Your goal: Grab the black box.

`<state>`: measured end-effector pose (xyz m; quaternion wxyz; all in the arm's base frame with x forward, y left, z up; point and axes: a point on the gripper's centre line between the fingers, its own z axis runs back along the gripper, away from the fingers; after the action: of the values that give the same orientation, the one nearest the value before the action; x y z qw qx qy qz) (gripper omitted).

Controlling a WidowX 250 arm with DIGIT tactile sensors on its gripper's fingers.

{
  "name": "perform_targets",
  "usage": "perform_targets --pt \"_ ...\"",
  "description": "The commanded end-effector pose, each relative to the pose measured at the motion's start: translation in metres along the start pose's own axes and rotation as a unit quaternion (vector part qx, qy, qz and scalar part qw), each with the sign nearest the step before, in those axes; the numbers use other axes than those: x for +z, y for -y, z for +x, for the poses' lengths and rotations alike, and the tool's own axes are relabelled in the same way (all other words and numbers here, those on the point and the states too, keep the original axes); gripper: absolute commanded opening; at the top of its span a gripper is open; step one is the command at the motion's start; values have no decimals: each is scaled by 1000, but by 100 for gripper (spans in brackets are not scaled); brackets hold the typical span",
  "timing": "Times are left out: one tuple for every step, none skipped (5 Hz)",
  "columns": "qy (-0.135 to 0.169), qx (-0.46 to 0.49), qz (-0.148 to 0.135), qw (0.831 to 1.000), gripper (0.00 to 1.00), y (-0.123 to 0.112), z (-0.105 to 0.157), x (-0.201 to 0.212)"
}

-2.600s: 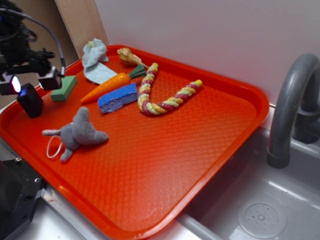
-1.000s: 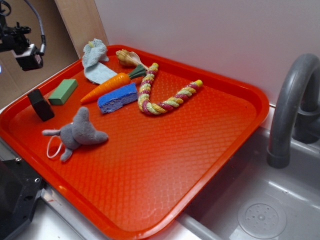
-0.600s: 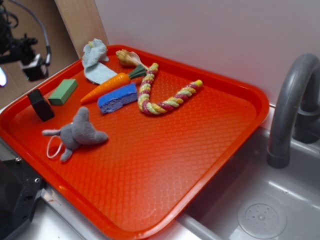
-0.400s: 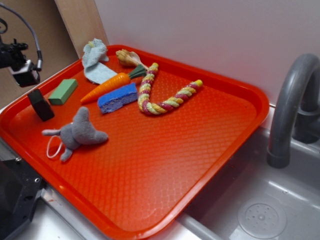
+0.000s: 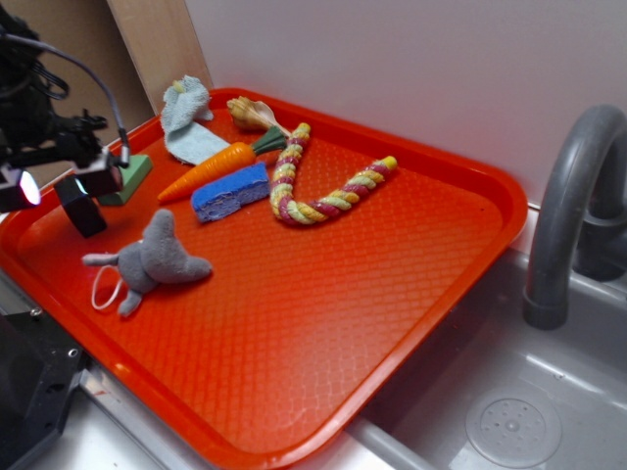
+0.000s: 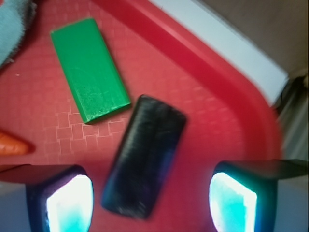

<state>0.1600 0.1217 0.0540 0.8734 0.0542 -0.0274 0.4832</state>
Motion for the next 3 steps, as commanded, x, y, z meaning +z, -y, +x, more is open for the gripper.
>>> perform_targets --pt "26 3 9 1000 100 17 17 -10" --pt "19 1 11 1000 0 21 20 -19" --pt "25 -1 6 1000 0 20 25 -17"
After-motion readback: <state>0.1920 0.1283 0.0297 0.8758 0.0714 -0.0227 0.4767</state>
